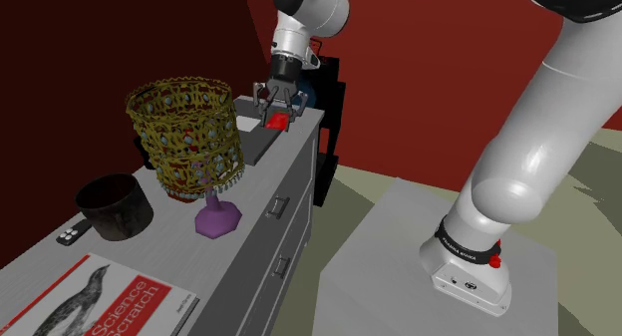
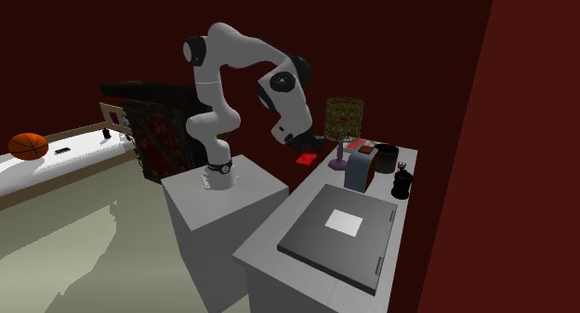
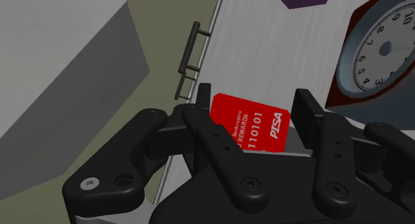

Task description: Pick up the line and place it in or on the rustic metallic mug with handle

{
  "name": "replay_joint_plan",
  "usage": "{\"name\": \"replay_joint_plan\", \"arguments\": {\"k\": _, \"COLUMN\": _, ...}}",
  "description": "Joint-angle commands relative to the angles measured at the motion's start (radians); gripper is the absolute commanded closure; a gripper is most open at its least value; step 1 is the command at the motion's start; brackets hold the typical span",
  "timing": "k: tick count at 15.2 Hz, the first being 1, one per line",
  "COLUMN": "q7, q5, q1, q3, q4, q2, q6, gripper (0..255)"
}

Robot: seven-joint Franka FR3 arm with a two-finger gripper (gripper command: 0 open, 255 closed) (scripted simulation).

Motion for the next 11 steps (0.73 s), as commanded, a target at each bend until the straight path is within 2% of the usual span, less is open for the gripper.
{"name": "replay_joint_plan", "arguments": {"k": 1, "q7": 0.013, "q5": -0.003, "q1": -0.001, "q3": -0.001, "q4": 0.016, "q2": -0.009, "q6": -0.022, "gripper": 255}}
{"name": "replay_joint_plan", "arguments": {"k": 7, "q7": 0.045, "q5": -0.009, "q1": -0.003, "q3": -0.004, "q4": 0.066, "q2": -0.026, "q6": -0.082, "gripper": 255}}
{"name": "replay_joint_plan", "arguments": {"k": 11, "q7": 0.126, "q5": 0.009, "q1": 0.044, "q3": 0.046, "q4": 0.117, "q2": 0.021, "q6": -0.036, "gripper": 255}}
